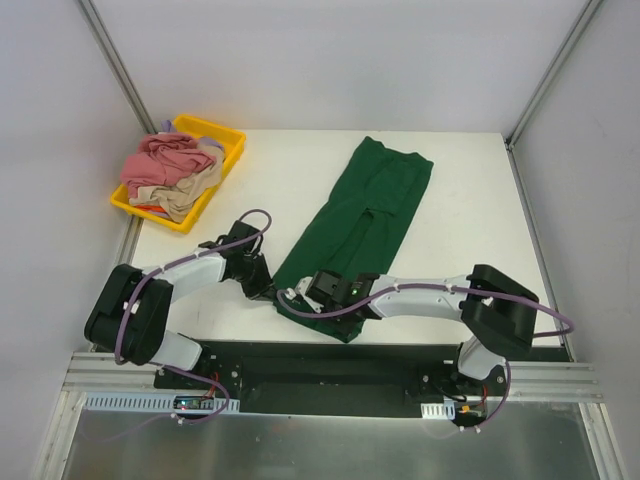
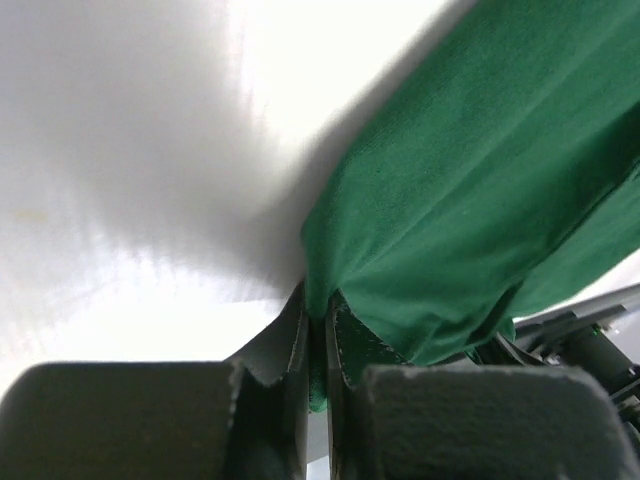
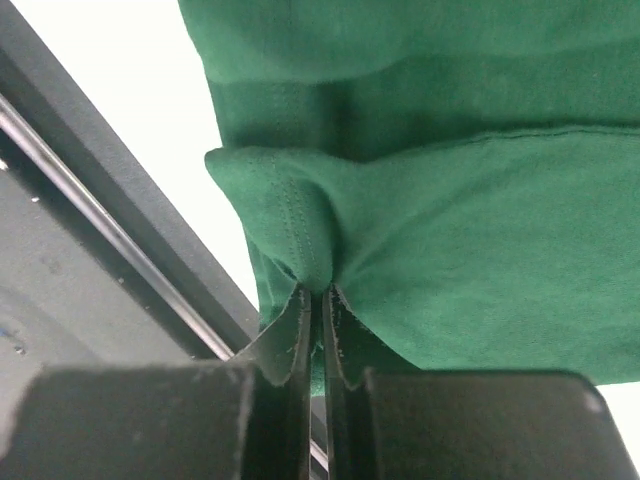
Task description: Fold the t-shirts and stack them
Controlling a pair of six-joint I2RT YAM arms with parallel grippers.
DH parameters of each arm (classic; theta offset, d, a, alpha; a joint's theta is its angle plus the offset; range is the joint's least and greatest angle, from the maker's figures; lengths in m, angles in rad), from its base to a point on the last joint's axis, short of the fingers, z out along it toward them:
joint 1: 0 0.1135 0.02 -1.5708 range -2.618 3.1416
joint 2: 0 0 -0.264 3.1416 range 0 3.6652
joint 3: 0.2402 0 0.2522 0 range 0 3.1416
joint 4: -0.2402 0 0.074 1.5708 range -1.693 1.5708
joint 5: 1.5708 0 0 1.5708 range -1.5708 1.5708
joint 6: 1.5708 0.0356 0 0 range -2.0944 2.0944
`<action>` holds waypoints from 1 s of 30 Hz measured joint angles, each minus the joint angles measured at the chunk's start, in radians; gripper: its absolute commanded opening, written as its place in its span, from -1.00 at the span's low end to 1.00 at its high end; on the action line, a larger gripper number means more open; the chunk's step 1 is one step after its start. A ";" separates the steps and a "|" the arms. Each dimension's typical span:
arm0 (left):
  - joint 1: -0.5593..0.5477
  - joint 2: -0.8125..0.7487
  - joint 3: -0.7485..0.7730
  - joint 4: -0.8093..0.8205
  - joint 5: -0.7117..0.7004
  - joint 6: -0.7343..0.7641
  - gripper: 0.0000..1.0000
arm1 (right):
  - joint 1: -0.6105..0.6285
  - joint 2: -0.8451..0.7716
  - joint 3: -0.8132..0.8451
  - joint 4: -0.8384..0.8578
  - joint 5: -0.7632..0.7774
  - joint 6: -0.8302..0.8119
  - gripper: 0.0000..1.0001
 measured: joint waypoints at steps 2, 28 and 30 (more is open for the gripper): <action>0.000 -0.033 -0.006 -0.020 -0.029 0.000 -1.00 | 0.004 -0.017 -0.016 0.015 -0.023 -0.004 -0.99; -0.046 0.077 0.506 -0.197 -0.114 0.021 -1.00 | -0.376 -0.233 0.035 -0.029 -0.271 0.002 -0.99; -0.046 0.163 0.603 -0.196 -0.108 0.032 -1.00 | -0.426 -0.233 0.053 -0.037 -0.270 -0.010 -0.99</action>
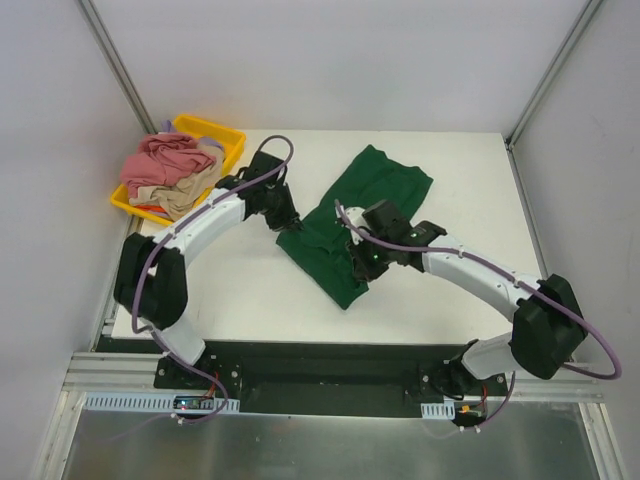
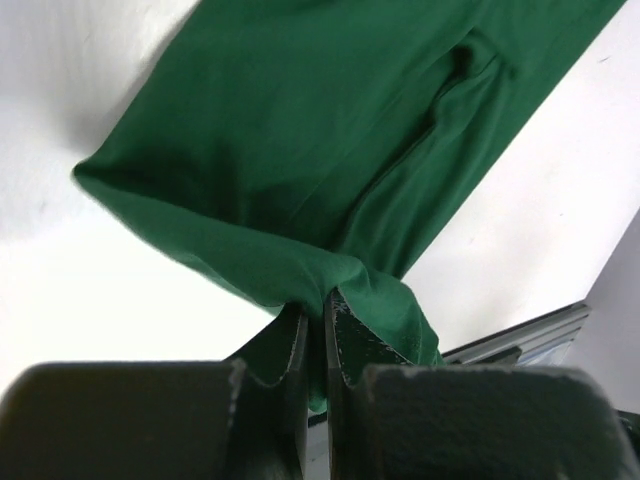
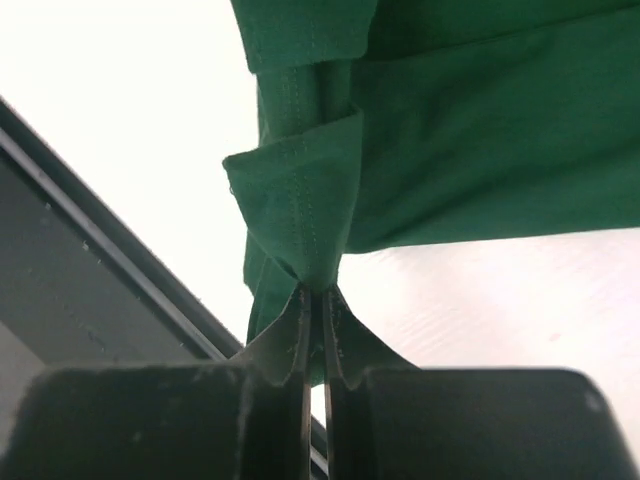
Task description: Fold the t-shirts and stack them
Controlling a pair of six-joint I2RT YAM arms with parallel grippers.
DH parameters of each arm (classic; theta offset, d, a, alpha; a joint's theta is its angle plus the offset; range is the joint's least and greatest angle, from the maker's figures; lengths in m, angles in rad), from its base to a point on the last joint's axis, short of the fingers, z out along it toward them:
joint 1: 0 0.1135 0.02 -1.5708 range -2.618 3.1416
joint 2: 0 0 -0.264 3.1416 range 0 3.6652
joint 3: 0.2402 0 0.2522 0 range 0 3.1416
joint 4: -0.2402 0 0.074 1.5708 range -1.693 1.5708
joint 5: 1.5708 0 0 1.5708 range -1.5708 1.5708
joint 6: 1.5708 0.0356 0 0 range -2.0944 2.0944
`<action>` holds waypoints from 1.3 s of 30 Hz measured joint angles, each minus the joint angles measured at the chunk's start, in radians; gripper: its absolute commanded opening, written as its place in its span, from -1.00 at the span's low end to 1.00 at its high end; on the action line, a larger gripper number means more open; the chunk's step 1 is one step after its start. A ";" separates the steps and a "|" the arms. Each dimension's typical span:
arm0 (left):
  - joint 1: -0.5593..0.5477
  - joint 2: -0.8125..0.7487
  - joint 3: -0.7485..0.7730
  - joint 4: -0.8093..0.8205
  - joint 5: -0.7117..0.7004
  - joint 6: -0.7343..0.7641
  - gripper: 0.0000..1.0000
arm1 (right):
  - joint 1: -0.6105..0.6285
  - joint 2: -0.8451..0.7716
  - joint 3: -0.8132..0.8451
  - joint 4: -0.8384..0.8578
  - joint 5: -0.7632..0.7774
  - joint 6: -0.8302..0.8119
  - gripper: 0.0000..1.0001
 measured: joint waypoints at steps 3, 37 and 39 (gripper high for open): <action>0.000 0.108 0.121 -0.001 0.016 0.014 -1.00 | -0.076 0.003 0.033 -0.012 0.002 -0.021 -0.99; 0.035 0.561 0.586 -0.010 0.034 0.071 -0.99 | -0.348 0.299 0.154 0.193 0.029 -0.069 -0.98; 0.036 0.561 0.590 -0.010 0.029 0.073 -0.92 | -0.349 0.304 0.154 0.204 0.031 -0.072 -0.92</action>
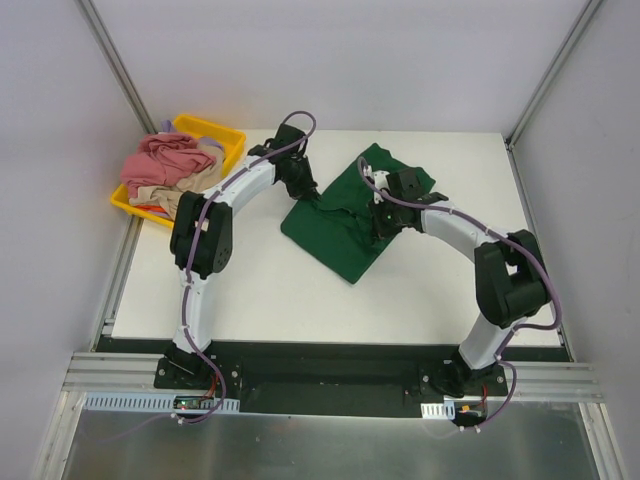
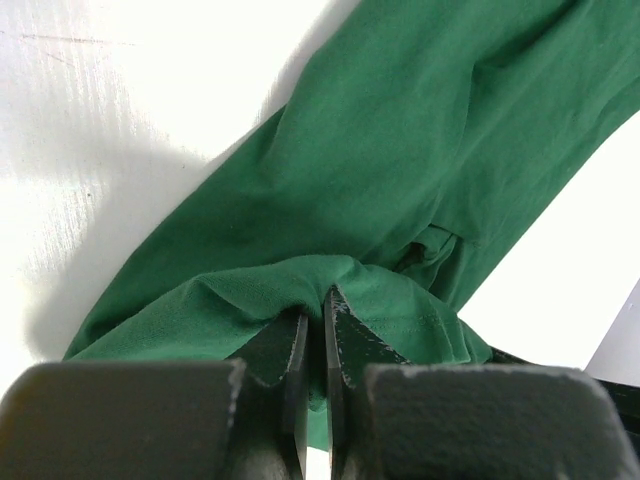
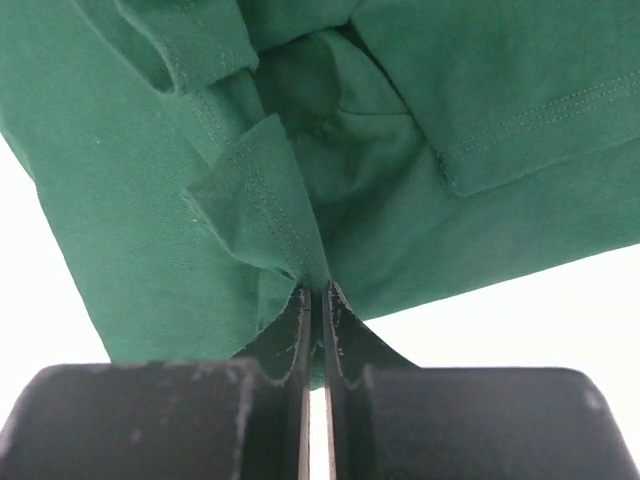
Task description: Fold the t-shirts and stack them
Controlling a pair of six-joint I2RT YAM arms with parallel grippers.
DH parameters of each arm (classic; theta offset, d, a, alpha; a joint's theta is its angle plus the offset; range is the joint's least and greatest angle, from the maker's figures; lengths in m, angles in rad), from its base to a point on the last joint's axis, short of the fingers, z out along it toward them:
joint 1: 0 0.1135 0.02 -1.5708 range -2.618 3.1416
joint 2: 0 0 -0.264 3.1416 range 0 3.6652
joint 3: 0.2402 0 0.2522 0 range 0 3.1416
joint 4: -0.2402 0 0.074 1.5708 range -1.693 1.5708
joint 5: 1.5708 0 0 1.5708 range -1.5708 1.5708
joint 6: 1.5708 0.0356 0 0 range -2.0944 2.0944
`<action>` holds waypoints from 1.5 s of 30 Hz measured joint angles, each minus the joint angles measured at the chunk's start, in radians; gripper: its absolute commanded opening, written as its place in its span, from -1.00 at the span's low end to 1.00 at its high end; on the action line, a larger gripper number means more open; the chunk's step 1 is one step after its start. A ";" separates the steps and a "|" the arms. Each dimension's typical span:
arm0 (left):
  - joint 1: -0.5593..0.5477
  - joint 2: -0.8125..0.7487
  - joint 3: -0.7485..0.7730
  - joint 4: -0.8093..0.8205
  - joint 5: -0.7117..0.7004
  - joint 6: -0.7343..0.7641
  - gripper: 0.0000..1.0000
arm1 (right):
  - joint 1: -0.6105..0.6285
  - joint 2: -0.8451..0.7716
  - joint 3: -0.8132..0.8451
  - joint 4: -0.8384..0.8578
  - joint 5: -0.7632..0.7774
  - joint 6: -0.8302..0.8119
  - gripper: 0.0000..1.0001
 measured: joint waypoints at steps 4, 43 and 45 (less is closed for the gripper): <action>0.000 0.005 0.005 0.000 -0.010 0.004 -0.67 | -0.008 0.017 0.008 0.008 0.014 0.000 -0.63; 0.161 -0.517 -0.567 0.011 -0.140 0.028 0.98 | -0.001 0.487 0.691 -0.240 -0.004 -0.067 0.92; 0.161 -0.512 -0.567 0.014 -0.124 0.028 0.98 | 0.015 0.427 0.622 -0.237 0.002 -0.089 0.92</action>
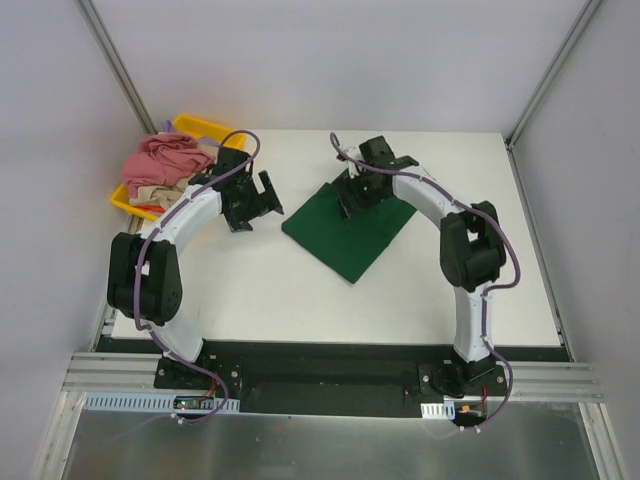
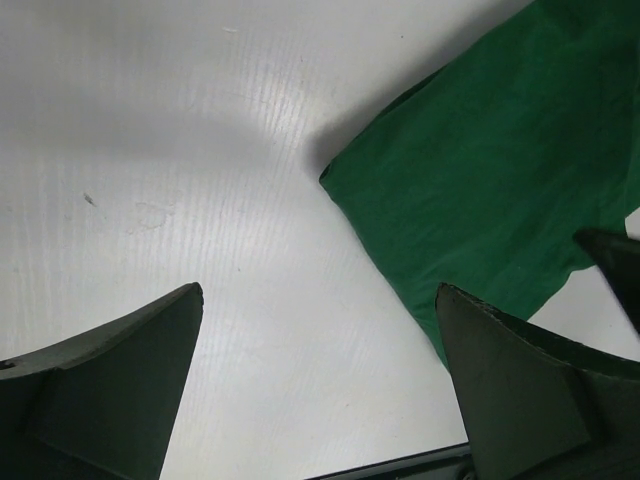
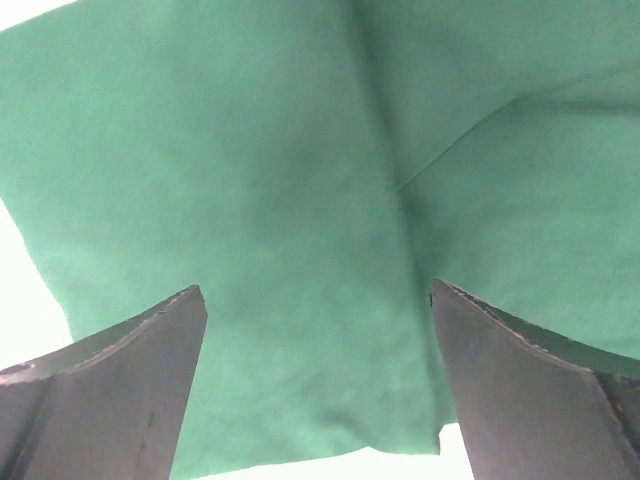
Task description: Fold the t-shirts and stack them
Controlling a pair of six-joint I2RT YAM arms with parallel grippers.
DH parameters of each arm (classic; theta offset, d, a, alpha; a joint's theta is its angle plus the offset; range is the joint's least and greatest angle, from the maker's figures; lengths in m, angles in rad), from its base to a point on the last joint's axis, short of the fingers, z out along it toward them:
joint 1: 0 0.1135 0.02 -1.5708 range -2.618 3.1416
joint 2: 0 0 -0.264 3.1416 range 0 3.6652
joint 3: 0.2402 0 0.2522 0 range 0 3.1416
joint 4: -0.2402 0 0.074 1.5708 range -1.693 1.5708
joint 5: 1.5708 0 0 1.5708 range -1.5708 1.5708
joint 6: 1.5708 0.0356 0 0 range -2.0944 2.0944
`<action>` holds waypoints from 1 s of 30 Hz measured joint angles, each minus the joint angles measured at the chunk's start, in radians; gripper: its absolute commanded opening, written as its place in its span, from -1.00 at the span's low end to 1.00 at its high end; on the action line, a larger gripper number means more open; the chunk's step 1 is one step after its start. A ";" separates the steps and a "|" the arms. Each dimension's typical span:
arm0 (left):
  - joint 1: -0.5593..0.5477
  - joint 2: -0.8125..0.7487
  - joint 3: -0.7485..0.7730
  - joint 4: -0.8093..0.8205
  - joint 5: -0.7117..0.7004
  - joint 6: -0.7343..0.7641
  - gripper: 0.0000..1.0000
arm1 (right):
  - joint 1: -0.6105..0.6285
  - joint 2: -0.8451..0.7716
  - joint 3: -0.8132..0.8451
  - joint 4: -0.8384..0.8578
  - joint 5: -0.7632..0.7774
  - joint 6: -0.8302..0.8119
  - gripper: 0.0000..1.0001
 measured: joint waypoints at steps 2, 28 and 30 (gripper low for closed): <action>0.000 0.013 0.000 0.008 0.015 0.000 0.94 | 0.040 -0.095 -0.112 0.000 0.013 -0.018 0.92; -0.033 0.353 0.112 0.110 0.138 -0.026 -0.41 | 0.379 -0.360 -0.634 0.088 0.114 -0.021 0.52; -0.033 0.359 0.116 0.113 0.139 -0.029 -0.69 | 0.379 -0.356 -0.635 0.089 0.126 -0.021 0.50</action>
